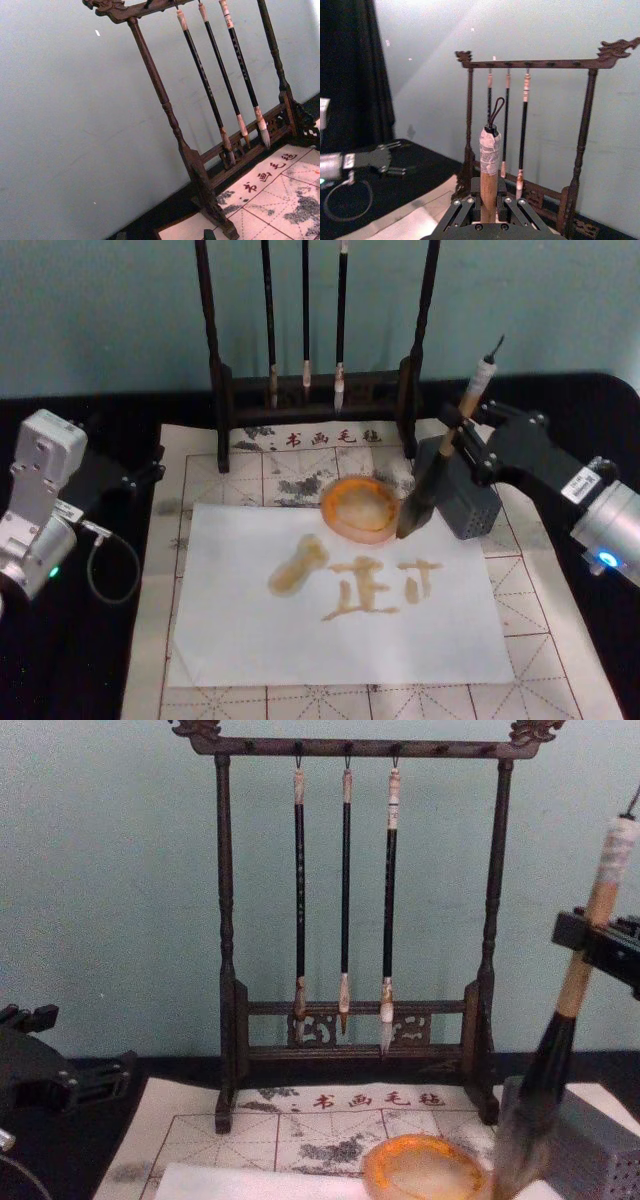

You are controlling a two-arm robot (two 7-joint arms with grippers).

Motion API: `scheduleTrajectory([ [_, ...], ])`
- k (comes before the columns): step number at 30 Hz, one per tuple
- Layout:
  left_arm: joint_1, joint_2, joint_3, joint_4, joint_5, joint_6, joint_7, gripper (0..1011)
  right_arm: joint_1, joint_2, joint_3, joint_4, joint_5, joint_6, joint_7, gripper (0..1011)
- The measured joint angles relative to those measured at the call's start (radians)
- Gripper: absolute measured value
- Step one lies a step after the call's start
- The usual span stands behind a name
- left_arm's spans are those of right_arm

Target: Pick up the brush from the inkstone, write on the paper, then place the brush back to its original position.

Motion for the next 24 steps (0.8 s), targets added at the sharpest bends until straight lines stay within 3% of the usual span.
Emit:
scheduleTrajectory([
  [12, 0.0, 0.0, 0.0, 0.0, 0.0, 0.0, 0.0, 1001, -0.059, 0.061, 0.041, -0.014, 0.002, -0.059, 0.15, 199],
  [24, 0.0, 0.0, 0.0, 0.0, 0.0, 0.0, 0.0, 1001, -0.098, 0.079, 0.081, -0.021, -0.018, -0.092, 0.205, 199],
])
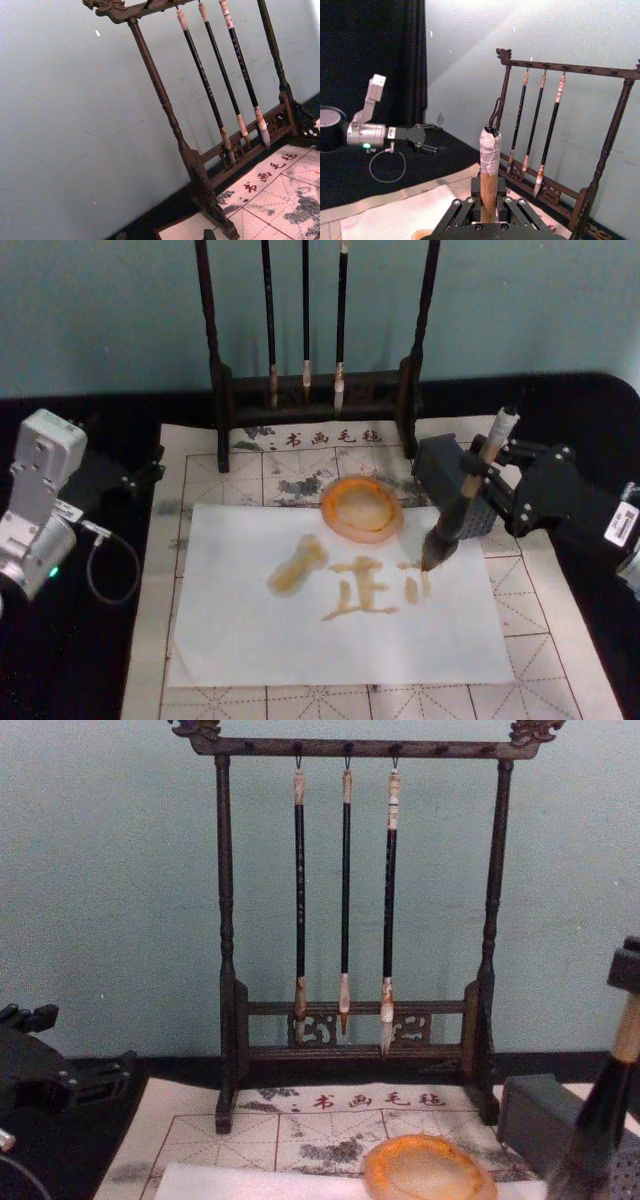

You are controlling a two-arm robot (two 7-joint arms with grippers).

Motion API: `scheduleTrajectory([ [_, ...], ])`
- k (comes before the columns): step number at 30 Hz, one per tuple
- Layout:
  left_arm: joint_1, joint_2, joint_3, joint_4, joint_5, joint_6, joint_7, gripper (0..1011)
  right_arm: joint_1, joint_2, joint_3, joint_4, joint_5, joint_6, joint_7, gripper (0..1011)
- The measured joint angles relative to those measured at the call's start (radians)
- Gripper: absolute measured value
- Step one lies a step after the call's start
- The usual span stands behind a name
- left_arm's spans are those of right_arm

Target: Pick up the brush from the inkstone, write on the paper, then place the brush back to its original position.

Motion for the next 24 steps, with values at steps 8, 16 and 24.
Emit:
scheduleTrajectory([
  [8, 0.0, 0.0, 0.0, 0.0, 0.0, 0.0, 0.0, 1001, -0.011, -0.004, 0.012, 0.014, -0.029, -0.004, 0.026, 199],
  [16, 0.0, 0.0, 0.0, 0.0, 0.0, 0.0, 0.0, 1001, -0.005, -0.02, 0.015, 0.031, -0.048, -0.004, 0.039, 199],
  [24, 0.0, 0.0, 0.0, 0.0, 0.0, 0.0, 0.0, 1001, 0.008, -0.035, 0.01, 0.046, -0.057, -0.003, 0.054, 199],
])
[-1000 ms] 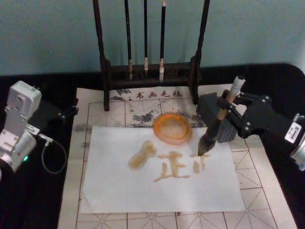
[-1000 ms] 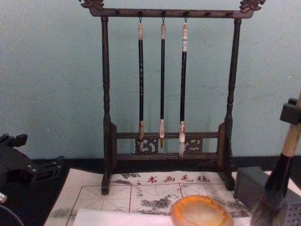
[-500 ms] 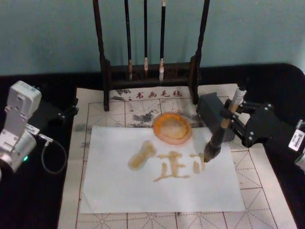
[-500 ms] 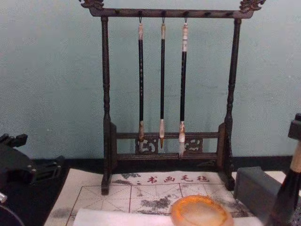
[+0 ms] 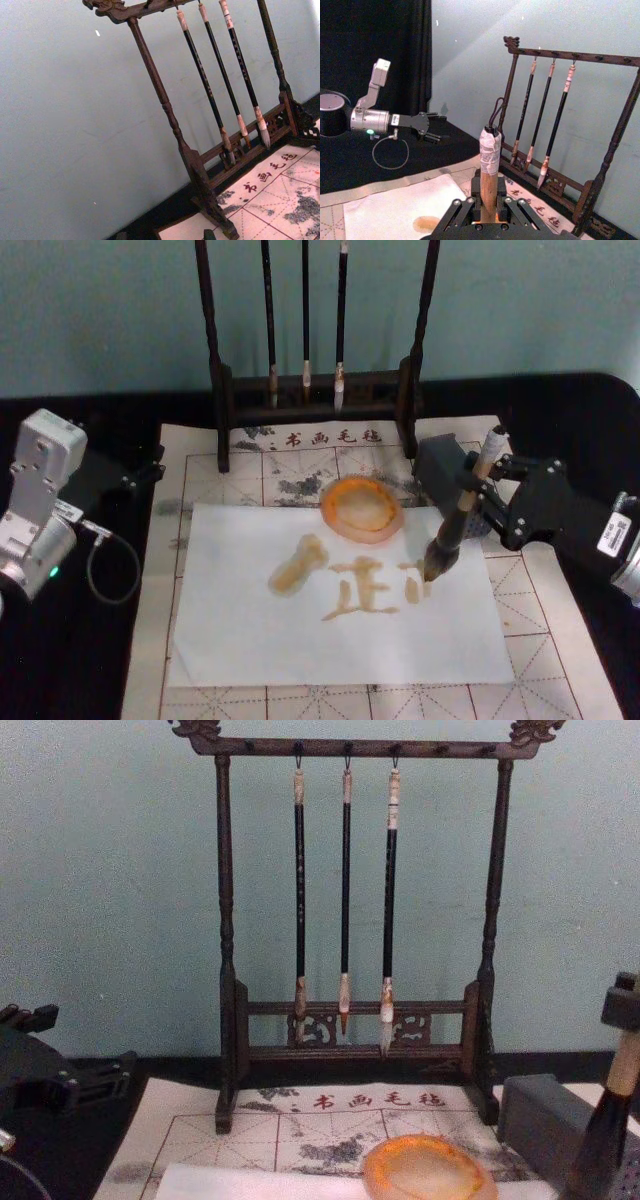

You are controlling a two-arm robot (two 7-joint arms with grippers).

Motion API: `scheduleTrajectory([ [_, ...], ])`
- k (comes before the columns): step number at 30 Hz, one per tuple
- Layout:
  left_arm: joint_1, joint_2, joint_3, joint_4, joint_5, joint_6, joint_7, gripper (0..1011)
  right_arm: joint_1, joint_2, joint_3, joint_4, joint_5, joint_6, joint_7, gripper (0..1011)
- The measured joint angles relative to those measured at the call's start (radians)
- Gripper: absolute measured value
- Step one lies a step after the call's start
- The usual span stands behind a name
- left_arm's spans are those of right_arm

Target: Pick up the brush from the inkstone, write on the paper, then place the brush back to its original position.

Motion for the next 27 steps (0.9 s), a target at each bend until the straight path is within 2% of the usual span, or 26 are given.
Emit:
scheduleTrajectory([
  [13, 0.0, 0.0, 0.0, 0.0, 0.0, 0.0, 0.0, 1001, 0.026, -0.007, -0.015, 0.026, -0.013, -0.016, 0.03, 199],
  [27, 0.0, 0.0, 0.0, 0.0, 0.0, 0.0, 0.0, 1001, 0.031, -0.007, -0.018, 0.037, -0.014, -0.023, 0.037, 199],
])
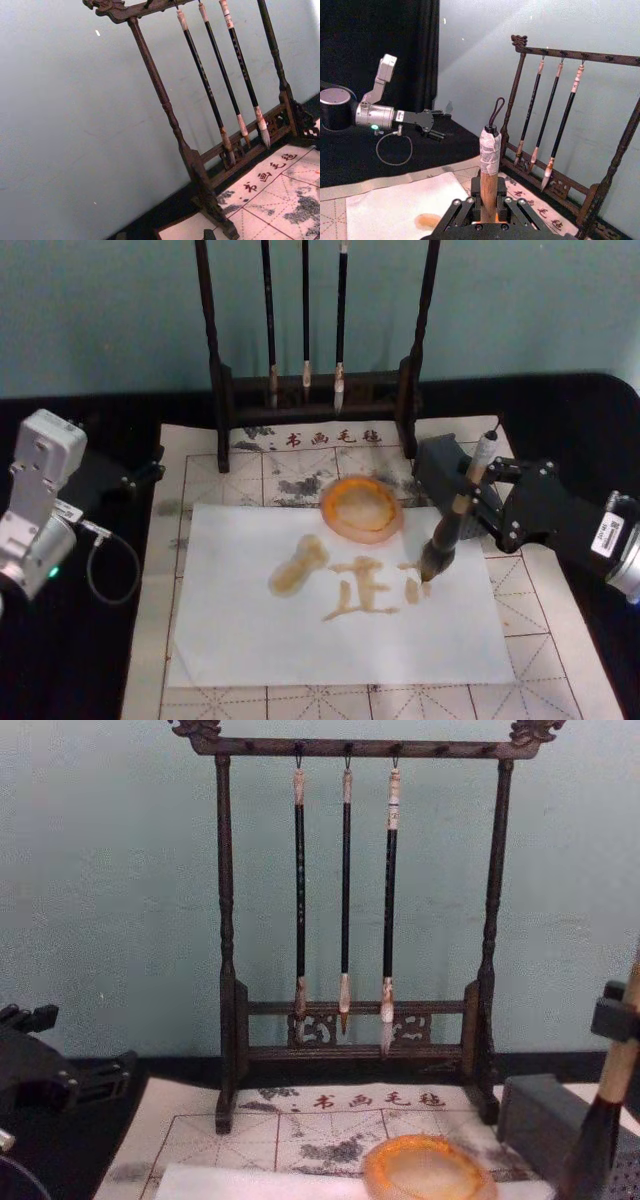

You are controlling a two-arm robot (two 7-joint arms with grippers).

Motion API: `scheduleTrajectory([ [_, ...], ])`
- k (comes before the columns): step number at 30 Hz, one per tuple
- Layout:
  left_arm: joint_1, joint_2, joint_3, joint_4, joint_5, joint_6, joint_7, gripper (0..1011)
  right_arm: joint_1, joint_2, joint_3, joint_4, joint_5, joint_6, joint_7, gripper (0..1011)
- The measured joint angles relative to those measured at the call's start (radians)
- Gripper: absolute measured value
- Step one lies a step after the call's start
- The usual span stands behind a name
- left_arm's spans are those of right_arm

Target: Pick up the brush from the inkstone, write on the paper, then place the brush back to its original position.

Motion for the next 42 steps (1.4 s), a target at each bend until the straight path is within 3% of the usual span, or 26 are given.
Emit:
scheduleTrajectory([
  [21, 0.0, 0.0, 0.0, 0.0, 0.0, 0.0, 0.0, 1001, -0.007, 0.005, 0.0, 0.009, 0.002, -0.002, 0.004, 199],
  [42, 0.0, 0.0, 0.0, 0.0, 0.0, 0.0, 0.0, 1001, -0.066, 0.031, 0.044, -0.022, 0.015, -0.02, -0.002, 199],
])
